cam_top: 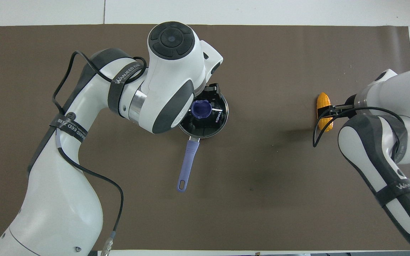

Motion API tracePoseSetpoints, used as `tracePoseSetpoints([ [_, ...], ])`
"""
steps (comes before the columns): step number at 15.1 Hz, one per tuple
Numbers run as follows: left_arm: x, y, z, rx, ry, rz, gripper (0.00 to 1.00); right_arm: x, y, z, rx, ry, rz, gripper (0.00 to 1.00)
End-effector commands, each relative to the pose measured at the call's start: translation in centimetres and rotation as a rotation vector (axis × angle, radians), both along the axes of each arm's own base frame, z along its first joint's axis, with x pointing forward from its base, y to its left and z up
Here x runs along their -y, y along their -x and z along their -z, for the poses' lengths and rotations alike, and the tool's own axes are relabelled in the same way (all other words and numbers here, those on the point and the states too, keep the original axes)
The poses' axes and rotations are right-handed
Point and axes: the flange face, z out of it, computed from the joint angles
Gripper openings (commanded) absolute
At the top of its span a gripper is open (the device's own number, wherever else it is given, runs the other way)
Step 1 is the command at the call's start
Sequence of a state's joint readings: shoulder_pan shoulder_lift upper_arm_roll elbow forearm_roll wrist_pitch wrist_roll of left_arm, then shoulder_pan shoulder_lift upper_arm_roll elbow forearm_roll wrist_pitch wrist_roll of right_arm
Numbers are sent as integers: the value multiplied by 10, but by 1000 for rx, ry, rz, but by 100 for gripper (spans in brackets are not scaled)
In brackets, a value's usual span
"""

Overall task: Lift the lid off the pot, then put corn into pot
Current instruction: 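Reach the left gripper to the pot lid while the right gripper reaches the corn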

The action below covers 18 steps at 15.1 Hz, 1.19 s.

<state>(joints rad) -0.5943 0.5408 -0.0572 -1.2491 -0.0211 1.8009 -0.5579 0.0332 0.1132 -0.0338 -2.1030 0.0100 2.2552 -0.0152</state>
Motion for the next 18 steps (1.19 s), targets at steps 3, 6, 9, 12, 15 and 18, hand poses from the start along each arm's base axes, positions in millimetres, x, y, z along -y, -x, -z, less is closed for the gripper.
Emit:
tracePoseSetpoints([
  [3,18,16,24,21,-18,32,100,11,6,46,-19,-8,41,100],
  [6,18,22,36,20,-20,37,100,13,5,54,-31,-38,72,100],
  [9,16,22,40,18,-22,33,100,15,5,60,-41,-39,66,93],
  [12,15,20,39,21,-20,31,100,17,5,63,-43,-37,31,80],
  [15,11,17,39,25,-24,29,100,27,6,70,-55,-37,12,64],
  [18,14,17,39,37,-13,32,100,28,5,70,-48,-36,-15,35],
])
